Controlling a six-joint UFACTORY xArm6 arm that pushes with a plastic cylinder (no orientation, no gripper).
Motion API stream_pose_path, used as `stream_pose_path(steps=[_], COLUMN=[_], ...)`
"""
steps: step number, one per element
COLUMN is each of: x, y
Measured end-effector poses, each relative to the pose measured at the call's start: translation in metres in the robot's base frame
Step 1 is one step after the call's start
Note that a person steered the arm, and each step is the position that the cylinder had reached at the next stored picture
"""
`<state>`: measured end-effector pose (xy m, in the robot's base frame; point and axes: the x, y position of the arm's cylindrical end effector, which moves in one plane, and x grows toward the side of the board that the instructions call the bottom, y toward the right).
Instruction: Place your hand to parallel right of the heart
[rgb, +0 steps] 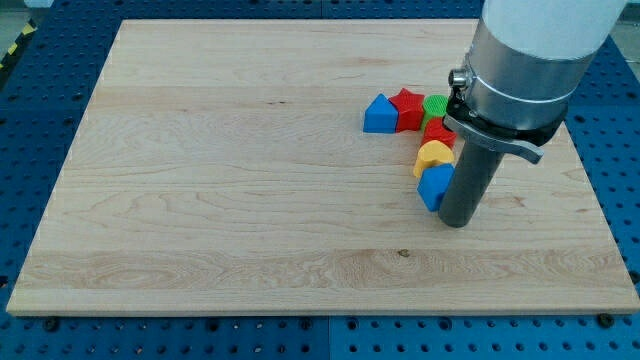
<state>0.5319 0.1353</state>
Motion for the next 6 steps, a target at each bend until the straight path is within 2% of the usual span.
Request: stream_pose_path(steps=[3, 4, 5, 6], x=[0.0, 0.021, 0.006, -0.039], y=[0.0, 0.031, 0.107, 0.136])
